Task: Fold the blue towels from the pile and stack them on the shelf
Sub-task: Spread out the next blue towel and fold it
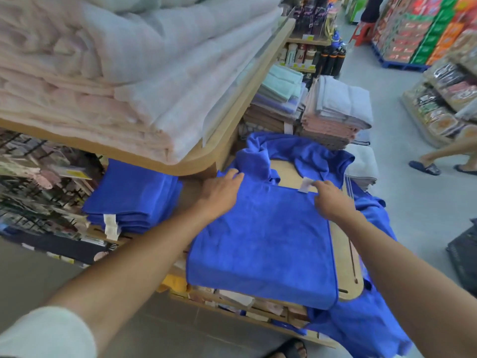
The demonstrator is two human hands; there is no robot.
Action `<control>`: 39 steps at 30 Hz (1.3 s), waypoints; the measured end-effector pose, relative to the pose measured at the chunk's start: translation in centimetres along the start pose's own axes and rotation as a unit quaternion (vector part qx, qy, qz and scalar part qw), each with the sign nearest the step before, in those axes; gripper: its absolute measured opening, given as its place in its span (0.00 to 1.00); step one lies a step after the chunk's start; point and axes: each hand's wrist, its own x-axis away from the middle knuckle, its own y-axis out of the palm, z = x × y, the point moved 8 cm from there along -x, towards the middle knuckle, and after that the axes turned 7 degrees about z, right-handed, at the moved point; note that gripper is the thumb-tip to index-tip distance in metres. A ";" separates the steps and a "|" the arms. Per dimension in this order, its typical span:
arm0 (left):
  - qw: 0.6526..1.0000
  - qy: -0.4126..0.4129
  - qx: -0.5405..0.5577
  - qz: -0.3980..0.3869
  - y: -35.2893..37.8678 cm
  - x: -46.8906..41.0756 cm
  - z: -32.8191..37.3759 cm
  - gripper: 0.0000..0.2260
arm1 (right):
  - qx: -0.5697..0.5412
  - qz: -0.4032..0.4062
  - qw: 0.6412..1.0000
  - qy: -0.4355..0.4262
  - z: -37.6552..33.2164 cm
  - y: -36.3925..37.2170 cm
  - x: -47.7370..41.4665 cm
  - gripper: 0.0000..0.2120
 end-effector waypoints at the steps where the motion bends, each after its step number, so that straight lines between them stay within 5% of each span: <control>1: 1.000 -0.003 -0.018 -0.009 -0.3 -1.2 -0.4 0.22 | 0.019 -0.001 1.000 0.000 0.6 -0.1 -0.7 0.25; 6: 0.988 0.006 -0.116 -0.104 1.0 -4.1 -1.1 0.13 | 0.066 -0.032 0.997 -0.013 2.3 0.2 -2.2 0.21; 13: 0.980 -0.002 -0.144 -0.140 1.6 -5.1 -1.7 0.11 | 0.077 -0.108 0.990 -0.055 2.9 0.4 -3.4 0.09; 19: 0.988 -0.040 -0.124 -0.078 -1.8 -5.8 -2.0 0.07 | 0.021 -0.097 0.992 -0.072 2.9 -2.5 -4.7 0.08; 26: 0.976 -0.082 0.182 0.089 -7.6 -7.8 -3.1 0.13 | -0.044 0.080 0.995 -0.033 3.2 -11.1 -6.3 0.02; 36: 0.923 -0.056 0.378 0.032 -7.6 -3.0 -4.8 0.03 | -0.134 0.121 0.983 -0.024 3.1 -13.1 3.0 0.10; 39: 0.937 -0.006 0.350 0.017 -8.3 -0.1 -5.6 0.02 | -0.165 0.135 0.975 -0.057 2.9 -13.4 7.8 0.15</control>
